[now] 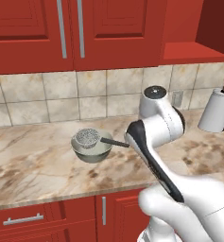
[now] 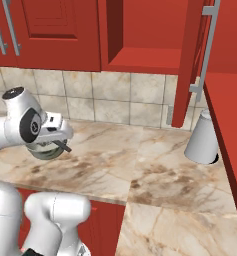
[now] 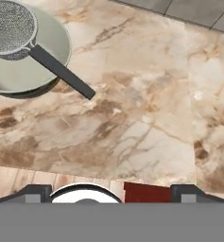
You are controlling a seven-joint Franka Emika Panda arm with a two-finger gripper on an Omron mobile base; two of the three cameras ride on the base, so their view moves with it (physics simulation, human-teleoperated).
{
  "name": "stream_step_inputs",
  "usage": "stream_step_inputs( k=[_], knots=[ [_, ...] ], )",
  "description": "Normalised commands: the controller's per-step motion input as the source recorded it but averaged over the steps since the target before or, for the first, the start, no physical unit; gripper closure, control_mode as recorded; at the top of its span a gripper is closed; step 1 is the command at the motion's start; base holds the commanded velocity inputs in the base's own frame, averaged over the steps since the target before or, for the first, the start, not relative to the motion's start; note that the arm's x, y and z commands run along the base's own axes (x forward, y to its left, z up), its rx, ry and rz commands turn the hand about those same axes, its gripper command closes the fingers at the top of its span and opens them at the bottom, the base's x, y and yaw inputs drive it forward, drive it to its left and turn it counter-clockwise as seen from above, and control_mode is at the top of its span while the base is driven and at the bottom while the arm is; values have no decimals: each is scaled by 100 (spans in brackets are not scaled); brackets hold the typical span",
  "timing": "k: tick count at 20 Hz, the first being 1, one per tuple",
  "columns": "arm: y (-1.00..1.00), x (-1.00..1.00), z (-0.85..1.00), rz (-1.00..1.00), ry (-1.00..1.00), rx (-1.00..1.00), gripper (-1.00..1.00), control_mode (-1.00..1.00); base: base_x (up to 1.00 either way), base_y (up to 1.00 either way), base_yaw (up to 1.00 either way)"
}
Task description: Open the cabinet and setup a tea strainer by placing it in the bowl upright.
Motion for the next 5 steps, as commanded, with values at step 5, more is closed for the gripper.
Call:
stream_step_inputs(
  k=[5],
  knots=[
    [-67, -18, 18, -18, 0, 18, -100, -100, 0, 0, 0]
  ],
)
